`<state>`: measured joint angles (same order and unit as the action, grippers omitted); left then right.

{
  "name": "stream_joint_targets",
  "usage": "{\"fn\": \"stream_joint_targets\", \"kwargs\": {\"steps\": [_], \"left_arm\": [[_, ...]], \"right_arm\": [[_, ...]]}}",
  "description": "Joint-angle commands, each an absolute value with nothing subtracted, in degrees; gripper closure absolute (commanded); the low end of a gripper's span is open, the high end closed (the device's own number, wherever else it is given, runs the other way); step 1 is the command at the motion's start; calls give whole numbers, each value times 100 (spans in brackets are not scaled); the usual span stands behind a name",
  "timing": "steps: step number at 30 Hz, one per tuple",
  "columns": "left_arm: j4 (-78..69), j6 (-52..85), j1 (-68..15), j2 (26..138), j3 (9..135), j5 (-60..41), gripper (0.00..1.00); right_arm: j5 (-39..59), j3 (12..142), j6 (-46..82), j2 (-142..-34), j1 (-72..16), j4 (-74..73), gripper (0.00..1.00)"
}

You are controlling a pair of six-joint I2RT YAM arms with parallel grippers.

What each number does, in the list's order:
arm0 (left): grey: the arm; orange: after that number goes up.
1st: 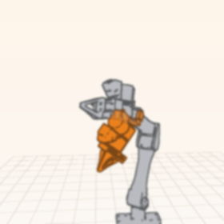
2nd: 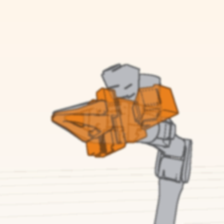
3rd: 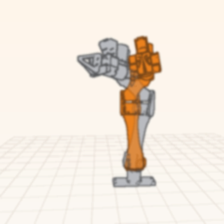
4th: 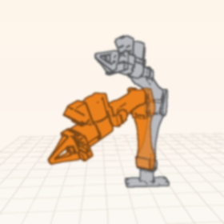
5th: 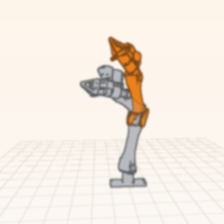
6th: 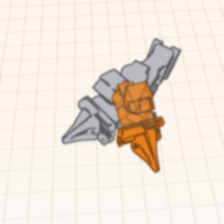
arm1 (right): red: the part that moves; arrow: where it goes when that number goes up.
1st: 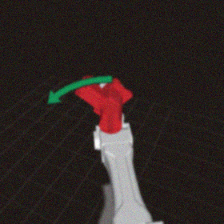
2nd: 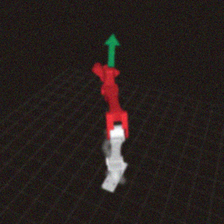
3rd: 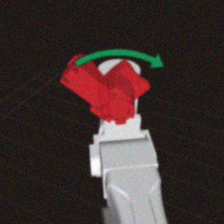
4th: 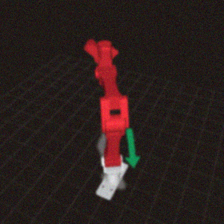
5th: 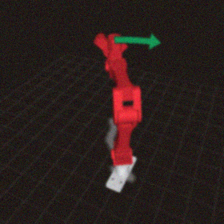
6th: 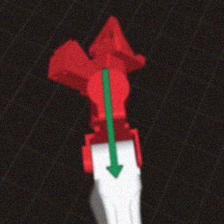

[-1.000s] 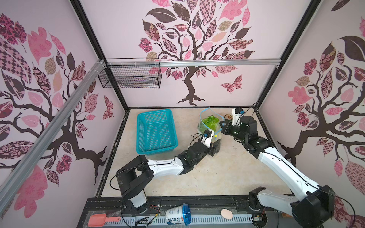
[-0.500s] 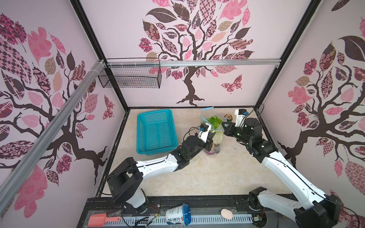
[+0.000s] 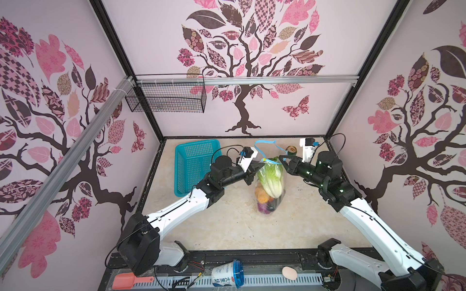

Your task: Place the food in the zip-top bag and seal the zipper

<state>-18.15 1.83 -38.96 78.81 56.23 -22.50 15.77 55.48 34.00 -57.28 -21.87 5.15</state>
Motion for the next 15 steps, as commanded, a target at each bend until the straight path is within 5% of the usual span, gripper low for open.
{"fn": "stream_joint_targets", "kwargs": {"steps": [1, 4, 6, 12, 15], "left_arm": [[-1562, 4, -3653, 7973, 6011, -2758, 100], [-1328, -109, -3648, 8070, 6101, -2952, 100], [-1129, -227, -3639, 8101, 6171, -2981, 100], [-537, -777, -3600, 8012, 6232, -2588, 100], [-626, -1129, -3571, 7938, 6108, -2387, 100]], "right_arm": [[1392, 5753, 2850, -5631, -2101, 548, 43], [1402, 6171, 1864, -5834, -2099, 905, 10], [1567, 6388, 1342, -6023, -2102, 1096, 1], [2083, 6458, 243, -6343, -2109, 1015, 0], [2647, 6443, -293, -6469, -2109, 709, 11]]}}
